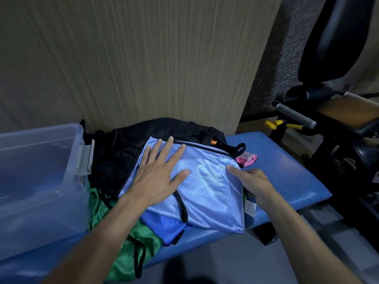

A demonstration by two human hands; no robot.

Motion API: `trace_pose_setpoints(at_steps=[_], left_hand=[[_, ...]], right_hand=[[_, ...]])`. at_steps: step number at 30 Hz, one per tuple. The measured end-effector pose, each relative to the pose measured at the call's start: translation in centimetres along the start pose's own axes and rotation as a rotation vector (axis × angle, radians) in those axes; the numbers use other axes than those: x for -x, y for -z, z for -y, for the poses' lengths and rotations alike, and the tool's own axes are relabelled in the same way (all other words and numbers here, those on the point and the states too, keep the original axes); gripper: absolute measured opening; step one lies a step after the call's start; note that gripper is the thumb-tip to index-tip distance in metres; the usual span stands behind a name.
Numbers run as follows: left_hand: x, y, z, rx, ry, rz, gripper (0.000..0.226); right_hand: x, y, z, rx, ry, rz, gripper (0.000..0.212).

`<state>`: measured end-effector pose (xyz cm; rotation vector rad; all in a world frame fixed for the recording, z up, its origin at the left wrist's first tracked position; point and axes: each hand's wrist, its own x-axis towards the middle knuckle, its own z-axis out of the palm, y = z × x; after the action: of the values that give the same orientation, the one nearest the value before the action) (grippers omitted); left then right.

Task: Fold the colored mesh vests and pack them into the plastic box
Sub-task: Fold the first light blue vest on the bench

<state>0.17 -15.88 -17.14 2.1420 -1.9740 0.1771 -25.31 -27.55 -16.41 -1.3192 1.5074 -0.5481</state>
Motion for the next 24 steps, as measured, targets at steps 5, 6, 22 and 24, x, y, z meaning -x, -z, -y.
trace_pose_setpoints(at_steps=[5,6,22,24], left_hand=[[0.3,0.6,-1.4,-0.034,-0.023,-0.069,0.075],[0.3,0.6,-1.9,-0.038,-0.042,-0.092,0.074],[-1.6,-1.6,-6.6,-0.053,-0.150,0.030,0.078],[-1.5,-1.6,-6.3,-0.062,-0.151,0.009,0.078]], right_hand=[[0.6,0.3,-0.3,-0.024,-0.028,0.056,0.054],[0.7,0.4,-0.5,-0.013,-0.011,0.057,0.055],[5.7,3.3,0.7,-0.443,0.300,0.197,0.029],[6.1,2.8,1.2,-0.428,0.311,0.204,0.028]])
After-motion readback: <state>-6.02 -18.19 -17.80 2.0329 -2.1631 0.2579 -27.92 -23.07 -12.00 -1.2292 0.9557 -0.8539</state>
